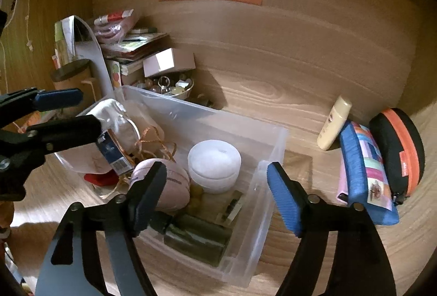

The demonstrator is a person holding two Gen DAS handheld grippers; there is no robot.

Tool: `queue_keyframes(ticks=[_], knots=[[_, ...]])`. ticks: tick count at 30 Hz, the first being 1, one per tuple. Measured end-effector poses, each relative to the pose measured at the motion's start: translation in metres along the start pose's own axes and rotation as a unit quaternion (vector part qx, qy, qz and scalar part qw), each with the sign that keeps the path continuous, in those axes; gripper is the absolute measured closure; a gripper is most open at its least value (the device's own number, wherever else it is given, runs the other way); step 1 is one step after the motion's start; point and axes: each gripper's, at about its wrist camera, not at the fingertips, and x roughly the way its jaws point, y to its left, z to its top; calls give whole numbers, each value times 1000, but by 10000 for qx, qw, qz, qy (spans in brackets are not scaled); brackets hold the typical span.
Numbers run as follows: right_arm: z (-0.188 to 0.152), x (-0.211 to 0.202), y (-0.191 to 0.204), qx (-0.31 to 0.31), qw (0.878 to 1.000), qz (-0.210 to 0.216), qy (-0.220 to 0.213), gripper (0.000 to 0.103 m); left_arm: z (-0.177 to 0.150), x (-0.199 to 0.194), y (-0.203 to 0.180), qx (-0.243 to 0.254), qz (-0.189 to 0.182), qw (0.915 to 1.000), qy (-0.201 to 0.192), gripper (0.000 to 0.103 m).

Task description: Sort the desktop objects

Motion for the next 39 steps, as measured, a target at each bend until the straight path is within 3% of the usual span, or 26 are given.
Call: queue_keyframes(ticks=[3, 8, 12, 22, 35, 39], knots=[[0, -10, 0, 98, 10000, -13, 9, 20, 1, -14, 0, -47, 1, 9999, -101, 11], [-1, -30, 7, 125, 9999, 25, 34, 17, 2, -45, -6, 65, 200, 9991, -377, 2], [-3, -52, 12, 188, 9998, -29, -78, 7, -3, -68, -15, 198, 275, 9974, -632, 2], [-20, -110, 26, 103, 9983, -412, -404, 1, -20, -129, -45, 484, 650, 9881, -1306, 0], [-46, -180, 32, 300, 9932, -666, -903, 0, -44, -159, -46, 90, 985, 9870, -1271, 0], [-53, -191, 39, 388, 9925, -477, -1054, 0, -52, -159, -47, 11, 1011, 9879, -1178, 0]])
